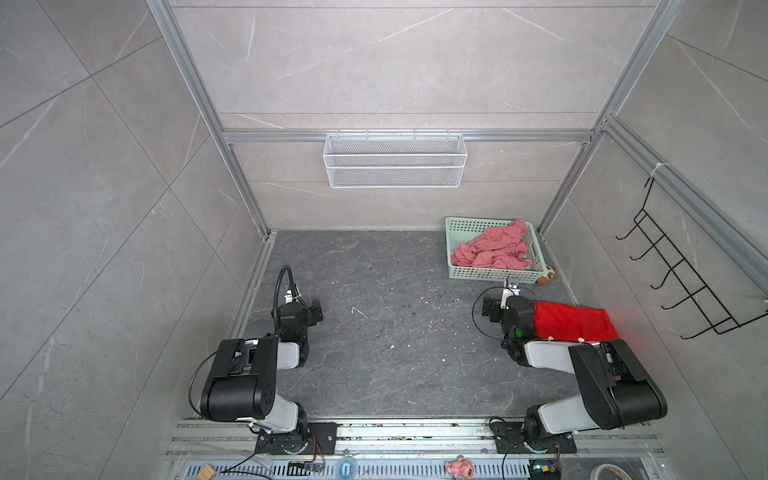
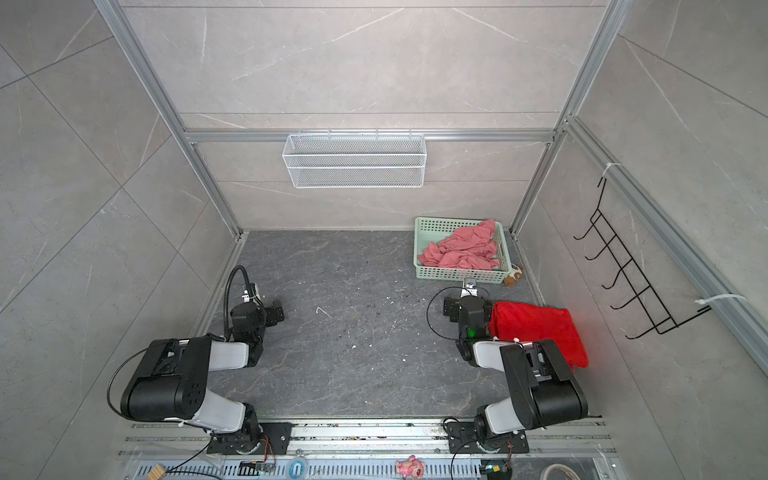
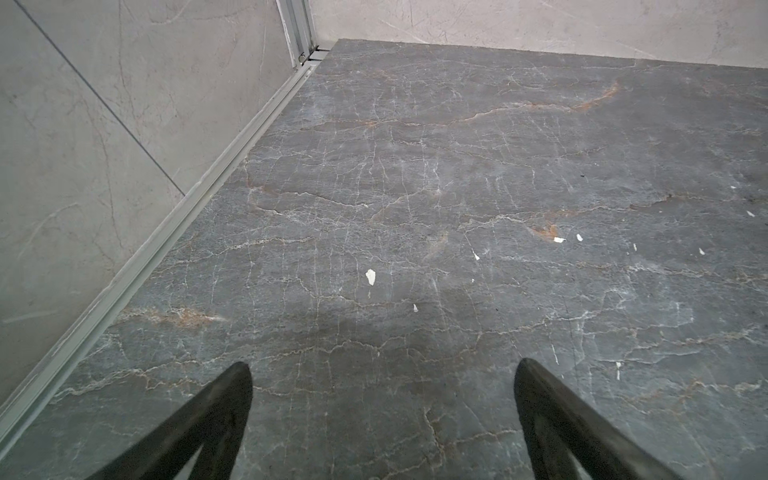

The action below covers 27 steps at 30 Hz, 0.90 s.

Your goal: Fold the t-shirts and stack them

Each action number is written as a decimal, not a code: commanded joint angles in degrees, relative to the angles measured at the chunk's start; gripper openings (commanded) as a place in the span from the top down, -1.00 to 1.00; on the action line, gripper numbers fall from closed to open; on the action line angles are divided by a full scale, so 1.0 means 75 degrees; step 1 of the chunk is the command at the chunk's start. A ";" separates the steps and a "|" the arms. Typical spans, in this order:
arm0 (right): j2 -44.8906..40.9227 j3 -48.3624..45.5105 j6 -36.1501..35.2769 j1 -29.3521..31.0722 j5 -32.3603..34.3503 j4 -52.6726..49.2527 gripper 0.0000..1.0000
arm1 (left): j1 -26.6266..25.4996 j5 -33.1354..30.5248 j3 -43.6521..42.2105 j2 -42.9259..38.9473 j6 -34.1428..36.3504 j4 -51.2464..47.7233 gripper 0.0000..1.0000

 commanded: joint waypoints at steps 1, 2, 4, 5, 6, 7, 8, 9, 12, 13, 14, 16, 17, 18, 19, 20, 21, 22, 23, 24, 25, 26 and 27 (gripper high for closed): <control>0.0115 -0.0130 0.0085 -0.0178 -0.0952 0.0645 -0.99 | 0.0037 0.0086 0.0105 -0.0014 0.0079 0.0387 -1.00; 0.0049 -0.0096 0.0087 -0.0178 -0.0970 0.0501 -0.99 | 0.0037 0.0067 0.0108 -0.0003 0.0083 0.0392 -1.00; 0.0228 -0.0174 0.0067 -0.0172 -0.0939 0.0948 -0.99 | 0.0049 0.0077 0.0118 -0.0002 0.0070 0.0381 -1.00; 0.0159 -0.0140 0.0070 -0.0178 -0.0939 0.0735 -0.99 | 0.0049 0.0077 0.0116 -0.0002 0.0067 0.0381 -1.00; 0.0101 -0.0102 0.0061 -0.0178 -0.0939 0.0581 -0.99 | 0.0048 0.0077 0.0118 -0.0002 0.0062 0.0379 -1.00; 0.0156 -0.0121 0.0062 -0.0178 -0.0950 0.0709 -0.99 | 0.0060 0.0078 0.0118 -0.0002 0.0052 0.0375 -1.00; 0.0168 -0.0130 0.0054 -0.0178 -0.0951 0.0773 -0.99 | 0.0060 0.0077 0.0118 -0.0002 0.0059 0.0375 -1.00; 0.0156 -0.0125 0.0054 -0.0165 -0.0946 0.0716 -0.99 | 0.0060 0.0081 0.0119 -0.0002 0.0059 0.0367 -1.00; 0.0149 -0.0118 0.0007 -0.0096 -0.0822 0.0715 -0.99 | 0.0059 0.0077 0.0118 -0.0008 0.0056 0.0375 -1.00; 0.0141 -0.0125 0.0007 -0.0096 -0.0822 0.0705 -0.99 | 0.0060 0.0073 0.0104 -0.0022 0.0052 0.0375 -0.99; 0.0129 -0.0135 0.0005 -0.0096 -0.0822 0.0694 -0.99 | 0.0061 0.0080 0.0095 -0.0034 0.0050 0.0386 -1.00; 0.0129 -0.0136 0.0007 -0.0091 -0.0822 0.0716 -0.99 | 0.0058 0.0065 0.0066 -0.0049 0.0063 0.0423 -1.00; 0.0120 -0.0136 0.0008 -0.0085 -0.0813 0.0716 -0.99 | 0.0060 0.0062 0.0068 -0.0038 0.0070 0.0427 -1.00; 0.0126 -0.0136 -0.0007 -0.0084 -0.0810 0.0717 -0.99 | 0.0058 0.0056 0.0070 -0.0047 0.0068 0.0423 -1.00; 0.0129 -0.0136 -0.0010 -0.0085 -0.0810 0.0716 -0.99 | 0.0058 0.0065 0.0068 -0.0049 0.0063 0.0422 -1.00; 0.0129 -0.0136 -0.0013 -0.0084 -0.0810 0.0717 -0.99 | 0.0060 0.0055 0.0069 -0.0049 0.0068 0.0432 -1.00; 0.0129 -0.0136 -0.0005 -0.0084 -0.0800 0.0717 -0.99 | 0.0059 0.0063 0.0071 -0.0049 0.0068 0.0422 -1.00; 0.0128 -0.0136 -0.0008 -0.0084 -0.0798 0.0717 -0.99 | 0.0059 0.0063 0.0068 -0.0047 0.0062 0.0424 -1.00; 0.0129 -0.0136 -0.0007 -0.0084 -0.0798 0.0717 -0.99 | 0.0059 0.0066 0.0069 -0.0038 0.0071 0.0422 -1.00; 0.0124 -0.0136 -0.0015 -0.0084 -0.0798 0.0717 -0.99 | 0.0061 0.0058 0.0071 -0.0037 0.0068 0.0422 -0.99; 0.0128 -0.0136 -0.0010 -0.0085 -0.0798 0.0717 -0.99 | 0.0061 0.0058 0.0069 -0.0037 0.0067 0.0417 -1.00; 0.0123 -0.0136 -0.0015 -0.0084 -0.0798 0.0714 -0.99 | 0.0054 0.0062 0.0068 -0.0043 0.0071 0.0412 -1.00; 0.0129 -0.0136 -0.0010 -0.0084 -0.0798 0.0715 -0.99 | 0.0060 0.0055 0.0065 -0.0037 0.0070 0.0419 -1.00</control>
